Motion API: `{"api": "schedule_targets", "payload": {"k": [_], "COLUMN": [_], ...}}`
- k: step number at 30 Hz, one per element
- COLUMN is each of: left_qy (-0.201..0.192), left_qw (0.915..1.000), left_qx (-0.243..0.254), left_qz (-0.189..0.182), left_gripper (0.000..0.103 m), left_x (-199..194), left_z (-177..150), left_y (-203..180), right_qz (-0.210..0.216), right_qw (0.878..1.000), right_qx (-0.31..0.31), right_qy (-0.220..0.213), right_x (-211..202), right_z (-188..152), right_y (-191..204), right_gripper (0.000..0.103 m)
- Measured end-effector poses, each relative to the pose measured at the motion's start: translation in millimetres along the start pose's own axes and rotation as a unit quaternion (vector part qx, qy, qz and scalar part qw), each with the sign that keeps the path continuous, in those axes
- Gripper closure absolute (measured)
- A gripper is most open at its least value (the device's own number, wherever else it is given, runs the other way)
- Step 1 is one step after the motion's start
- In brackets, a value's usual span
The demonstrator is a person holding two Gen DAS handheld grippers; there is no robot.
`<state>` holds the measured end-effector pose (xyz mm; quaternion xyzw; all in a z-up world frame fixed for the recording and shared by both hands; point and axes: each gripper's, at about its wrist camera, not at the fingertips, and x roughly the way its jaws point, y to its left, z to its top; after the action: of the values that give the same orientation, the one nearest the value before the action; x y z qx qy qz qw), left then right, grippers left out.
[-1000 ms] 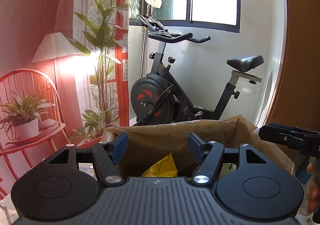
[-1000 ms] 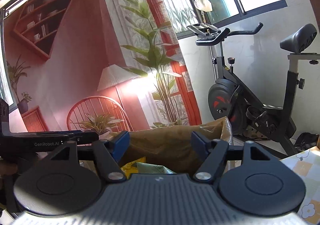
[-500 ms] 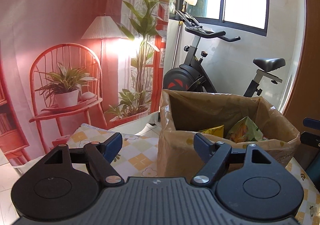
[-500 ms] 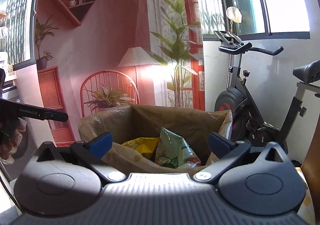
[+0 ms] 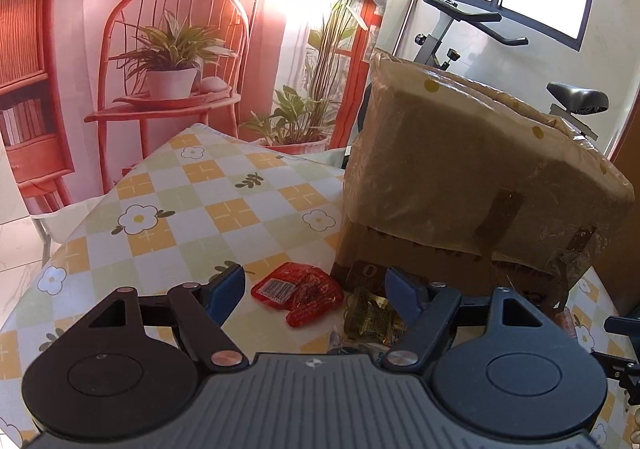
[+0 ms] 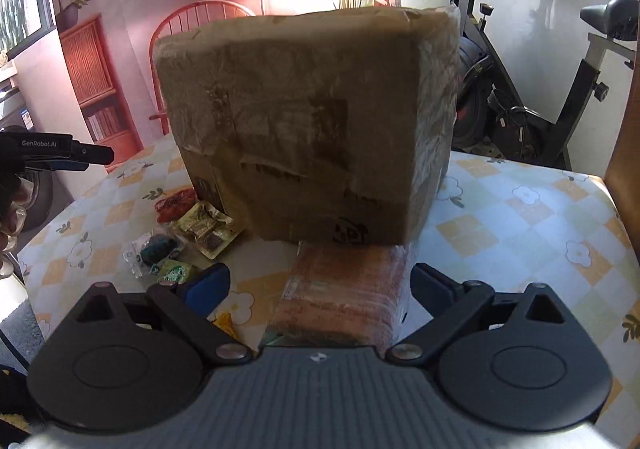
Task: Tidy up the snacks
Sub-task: 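Grasp the dark round wrapped snack with the left tool while the right tool grasps the orange-wrapped pastry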
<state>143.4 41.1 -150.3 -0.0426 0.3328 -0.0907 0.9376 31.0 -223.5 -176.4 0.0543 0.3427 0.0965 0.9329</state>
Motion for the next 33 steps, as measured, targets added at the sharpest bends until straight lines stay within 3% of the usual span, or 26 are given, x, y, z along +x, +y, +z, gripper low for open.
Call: {"api": "schedule_targets", "payload": {"k": [6, 12, 15, 22, 27, 33], "left_qy": [0.016, 0.027, 0.030, 0.031, 0.038, 0.060], "left_qw": [0.9998, 0.9996, 0.9995, 0.9995, 0.9992, 0.9982], "left_qx": [0.002, -0.004, -0.003, -0.006, -0.010, 0.001], "left_qz": [-0.006, -0.004, -0.004, 0.004, 0.012, 0.001], "left_gripper": [0.025, 0.025, 0.025, 0.025, 0.027, 0.039], "left_x": [10, 15, 16, 14, 17, 27], "left_z": [-11, -18, -20, -23, -25, -35], "left_y": [0, -1, -3, 4, 8, 12], "right_qz": [-0.015, -0.040, -0.042, -0.074, -0.062, -0.014], "right_qw": [0.998, 0.998, 0.999, 0.995, 0.996, 0.998], "right_qx": [0.029, 0.032, 0.020, 0.029, 0.036, 0.036], "right_qy": [0.049, 0.028, 0.016, 0.053, 0.058, 0.050], "right_x": [7, 12, 27, 80, 85, 76], "right_z": [-20, -14, -4, 0, -2, -1], "right_y": [0, -6, -4, -1, 0, 13], "right_gripper": [0.005, 0.005, 0.000, 0.000, 0.019, 0.020]}}
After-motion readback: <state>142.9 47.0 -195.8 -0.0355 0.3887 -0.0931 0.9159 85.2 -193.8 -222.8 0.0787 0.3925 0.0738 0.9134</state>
